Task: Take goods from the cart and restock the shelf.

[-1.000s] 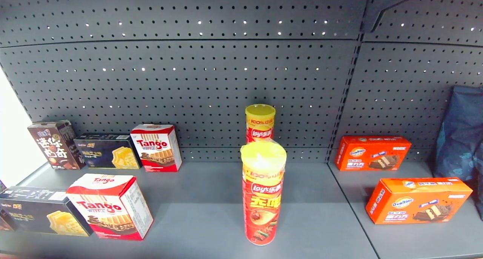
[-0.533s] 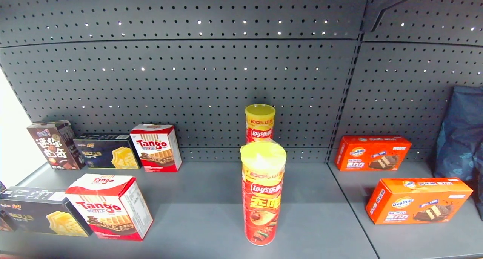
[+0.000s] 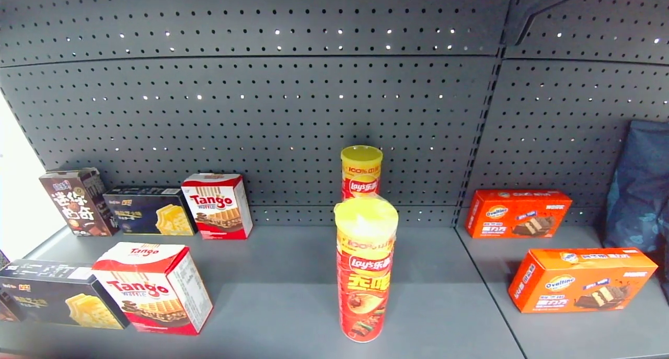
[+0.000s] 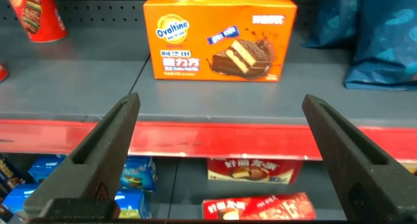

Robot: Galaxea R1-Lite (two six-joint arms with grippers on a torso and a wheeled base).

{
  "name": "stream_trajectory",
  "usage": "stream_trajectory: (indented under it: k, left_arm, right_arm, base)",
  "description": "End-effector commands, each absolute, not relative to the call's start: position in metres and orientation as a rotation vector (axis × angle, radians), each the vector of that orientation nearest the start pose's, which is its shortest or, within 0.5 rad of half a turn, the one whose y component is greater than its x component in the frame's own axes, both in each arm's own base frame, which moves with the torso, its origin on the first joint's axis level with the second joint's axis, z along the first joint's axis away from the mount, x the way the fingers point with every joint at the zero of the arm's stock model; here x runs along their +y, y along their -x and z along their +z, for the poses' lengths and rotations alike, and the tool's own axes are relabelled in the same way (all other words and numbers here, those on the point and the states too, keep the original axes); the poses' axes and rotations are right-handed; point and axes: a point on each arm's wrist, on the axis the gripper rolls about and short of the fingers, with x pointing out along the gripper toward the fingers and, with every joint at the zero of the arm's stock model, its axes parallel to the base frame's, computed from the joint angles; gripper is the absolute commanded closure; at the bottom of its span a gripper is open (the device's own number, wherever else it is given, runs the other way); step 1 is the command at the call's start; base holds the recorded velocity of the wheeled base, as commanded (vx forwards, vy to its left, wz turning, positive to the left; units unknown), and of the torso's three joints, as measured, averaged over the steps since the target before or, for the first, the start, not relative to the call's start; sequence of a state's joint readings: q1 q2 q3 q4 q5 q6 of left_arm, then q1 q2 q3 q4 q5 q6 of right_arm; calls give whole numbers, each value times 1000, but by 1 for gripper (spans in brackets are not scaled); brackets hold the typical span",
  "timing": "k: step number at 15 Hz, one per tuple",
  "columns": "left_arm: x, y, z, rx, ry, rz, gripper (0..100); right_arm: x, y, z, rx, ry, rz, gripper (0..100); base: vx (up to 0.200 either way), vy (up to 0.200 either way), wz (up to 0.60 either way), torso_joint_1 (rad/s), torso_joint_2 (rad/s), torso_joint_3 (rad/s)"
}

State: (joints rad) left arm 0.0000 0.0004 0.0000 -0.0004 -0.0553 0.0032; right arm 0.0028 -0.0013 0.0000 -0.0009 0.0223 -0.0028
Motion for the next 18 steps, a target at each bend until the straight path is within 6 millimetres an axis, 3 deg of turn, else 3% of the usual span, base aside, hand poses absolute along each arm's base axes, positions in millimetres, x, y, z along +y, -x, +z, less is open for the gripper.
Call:
stream_trajectory:
  k: [1, 18]
  left_arm:
    - [-1, 23, 75, 0, -3, -57, 0]
    - [-1, 23, 75, 0, -5, -55, 0]
  right_arm:
    - [0, 23, 76, -2, 3, 26, 0]
    - [0, 23, 76, -3, 6, 26, 0]
  base:
    - [0, 0, 0, 0, 0, 0]
    - [0, 0, 0, 0, 0, 0]
